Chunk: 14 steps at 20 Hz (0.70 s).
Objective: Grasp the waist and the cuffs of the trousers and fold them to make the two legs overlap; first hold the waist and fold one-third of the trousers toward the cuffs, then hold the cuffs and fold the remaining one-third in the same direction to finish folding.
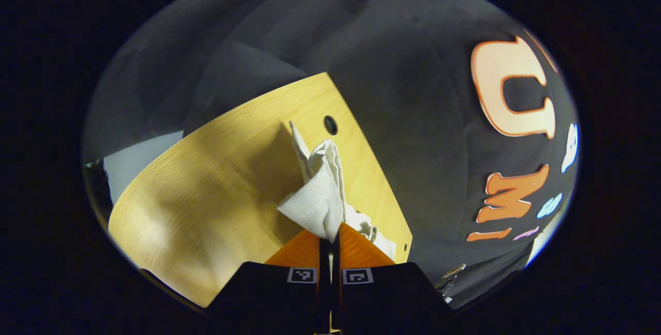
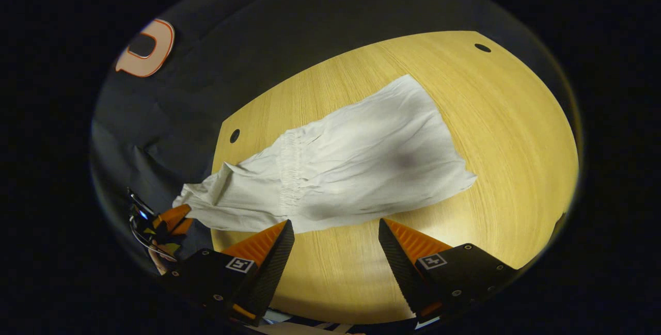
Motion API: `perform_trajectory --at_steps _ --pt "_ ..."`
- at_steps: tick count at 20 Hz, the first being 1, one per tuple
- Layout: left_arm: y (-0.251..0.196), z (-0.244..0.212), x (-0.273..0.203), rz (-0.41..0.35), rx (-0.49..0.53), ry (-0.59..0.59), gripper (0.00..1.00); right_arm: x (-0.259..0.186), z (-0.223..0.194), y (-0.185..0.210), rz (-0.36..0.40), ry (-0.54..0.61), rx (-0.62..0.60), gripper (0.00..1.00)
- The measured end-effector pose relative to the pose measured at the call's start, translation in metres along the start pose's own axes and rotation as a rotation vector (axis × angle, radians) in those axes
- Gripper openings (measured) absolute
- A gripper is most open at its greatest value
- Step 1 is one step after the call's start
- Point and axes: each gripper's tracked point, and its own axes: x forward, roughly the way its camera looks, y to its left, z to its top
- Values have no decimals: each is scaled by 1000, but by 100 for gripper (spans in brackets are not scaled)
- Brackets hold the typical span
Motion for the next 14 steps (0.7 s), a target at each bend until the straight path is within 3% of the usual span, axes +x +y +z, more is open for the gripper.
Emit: perform_trajectory --at_steps 7,14 --pt "-106 -28 -7 -60 110 -44 4 -22 23 -52 13 -44 -33 99" --pt "-195 -86 30 -78 192 -18 4 -50 51 -126 27 -82 -17 99"
